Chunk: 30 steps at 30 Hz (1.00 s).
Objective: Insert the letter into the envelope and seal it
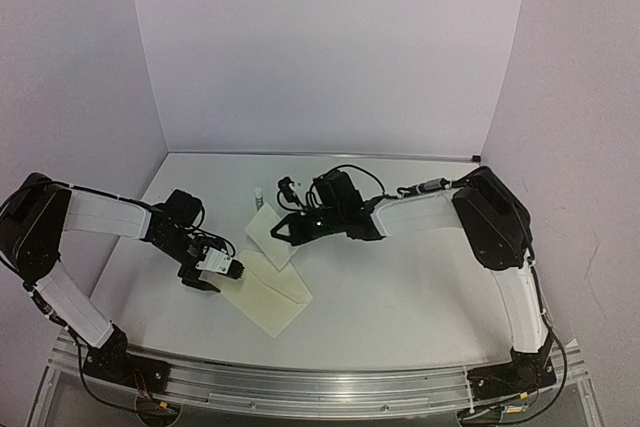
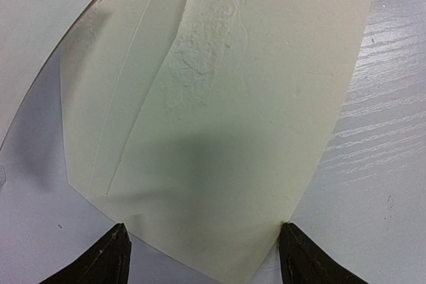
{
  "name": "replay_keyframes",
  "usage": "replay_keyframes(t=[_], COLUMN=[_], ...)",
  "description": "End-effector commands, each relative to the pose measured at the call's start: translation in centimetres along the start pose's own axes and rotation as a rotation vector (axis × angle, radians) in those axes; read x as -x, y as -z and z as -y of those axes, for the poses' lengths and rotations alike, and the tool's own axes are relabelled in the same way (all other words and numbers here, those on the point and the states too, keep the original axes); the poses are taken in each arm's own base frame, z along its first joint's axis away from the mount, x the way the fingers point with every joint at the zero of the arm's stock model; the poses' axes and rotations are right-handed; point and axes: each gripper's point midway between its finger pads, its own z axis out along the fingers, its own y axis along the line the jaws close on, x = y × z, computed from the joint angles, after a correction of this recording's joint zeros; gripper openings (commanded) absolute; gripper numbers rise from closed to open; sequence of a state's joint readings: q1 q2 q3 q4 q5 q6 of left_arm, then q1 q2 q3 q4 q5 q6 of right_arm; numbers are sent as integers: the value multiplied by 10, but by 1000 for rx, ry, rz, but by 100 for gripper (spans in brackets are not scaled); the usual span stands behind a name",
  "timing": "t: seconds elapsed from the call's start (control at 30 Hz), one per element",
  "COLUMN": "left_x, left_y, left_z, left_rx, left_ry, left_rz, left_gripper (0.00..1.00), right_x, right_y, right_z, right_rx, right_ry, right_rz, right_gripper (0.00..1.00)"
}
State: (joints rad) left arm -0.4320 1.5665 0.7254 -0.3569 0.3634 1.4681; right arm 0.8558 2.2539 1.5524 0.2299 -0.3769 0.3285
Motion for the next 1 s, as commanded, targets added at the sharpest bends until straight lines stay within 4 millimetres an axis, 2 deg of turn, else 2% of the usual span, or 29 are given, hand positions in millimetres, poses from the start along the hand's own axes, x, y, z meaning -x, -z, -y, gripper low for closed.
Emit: replay_keyframes(t=[0.0, 0.3, 0.6, 0.8, 0.9, 0.97], left_x=[-19, -19, -18, -16, -9, 5], left_y=[-13, -12, -12, -12, -9, -2], left_z=[28, 27, 27, 28, 26, 22], left_rx=[-88, -86, -87, -90, -91, -78], left_ry=[-3, -3, 9, 21, 33, 29], left_rz=[-78, -76, -74, -67, -47, -5], left_gripper=[76, 76, 75, 75, 75, 75], right_x=[-5, -29, -35, -28, -26, -26], right_y=[5, 2, 0, 1, 2, 2], right_z=[-3, 5, 1, -9, -5, 0], right_rx=[2, 0, -3, 1, -24, -50], right_ry=[-45, -108, -141, -153, -180, -205], right_rz=[7, -36, -43, -27, -13, -3], right_gripper=[0, 0, 0, 0, 0, 0])
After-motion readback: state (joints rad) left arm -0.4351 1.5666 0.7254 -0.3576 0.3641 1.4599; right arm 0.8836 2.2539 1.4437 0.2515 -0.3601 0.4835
